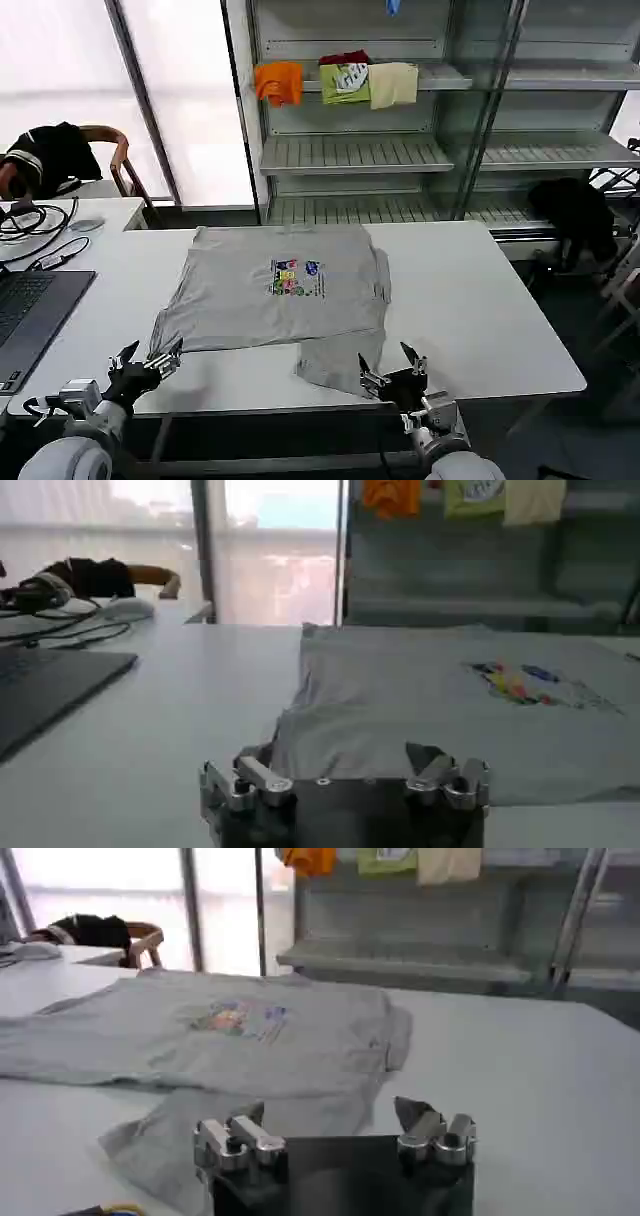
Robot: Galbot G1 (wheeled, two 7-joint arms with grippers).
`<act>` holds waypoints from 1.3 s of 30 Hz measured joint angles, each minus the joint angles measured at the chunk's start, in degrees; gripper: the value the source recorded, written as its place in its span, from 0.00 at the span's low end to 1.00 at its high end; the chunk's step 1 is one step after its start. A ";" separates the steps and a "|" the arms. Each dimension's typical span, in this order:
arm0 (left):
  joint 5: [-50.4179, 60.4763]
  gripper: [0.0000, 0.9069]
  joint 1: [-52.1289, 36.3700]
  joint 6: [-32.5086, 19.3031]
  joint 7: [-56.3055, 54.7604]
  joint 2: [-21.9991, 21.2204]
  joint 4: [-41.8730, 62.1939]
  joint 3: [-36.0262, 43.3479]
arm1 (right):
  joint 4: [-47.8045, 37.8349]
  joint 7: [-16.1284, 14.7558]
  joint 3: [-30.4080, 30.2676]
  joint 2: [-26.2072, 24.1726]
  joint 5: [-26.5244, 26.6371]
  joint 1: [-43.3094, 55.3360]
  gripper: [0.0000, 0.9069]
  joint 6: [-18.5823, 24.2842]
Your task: Fold and organize the clothes.
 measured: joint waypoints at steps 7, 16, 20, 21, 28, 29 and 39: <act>1.36 1.00 -0.95 0.00 -0.05 -0.08 2.41 0.36 | -1.53 0.15 -1.12 0.57 -0.78 -0.36 0.24 -0.02; 2.35 0.02 -3.37 -0.01 -0.20 0.41 6.34 0.84 | -3.26 -0.04 -2.14 1.39 -1.63 -0.49 0.00 0.06; 2.34 0.01 -3.78 -0.33 -0.11 0.43 7.81 0.80 | -3.37 -0.18 -2.17 1.56 -1.67 -0.55 0.00 0.15; 2.34 0.01 -3.78 -0.46 -0.07 0.41 8.03 0.81 | -3.40 -0.19 -2.18 1.61 -1.67 -0.55 0.00 0.15; 2.29 0.00 -3.62 -0.96 0.80 0.29 8.51 0.97 | -3.40 -0.24 -2.09 1.96 -1.29 -0.61 0.00 0.20; 2.29 0.00 -3.63 -1.03 0.94 0.26 8.53 0.99 | -3.35 -0.13 -2.06 1.98 -1.16 -0.63 0.00 0.30; 1.95 0.00 -4.00 -1.35 2.25 0.22 8.01 0.95 | -2.60 0.95 -1.57 2.33 0.55 0.42 0.00 1.78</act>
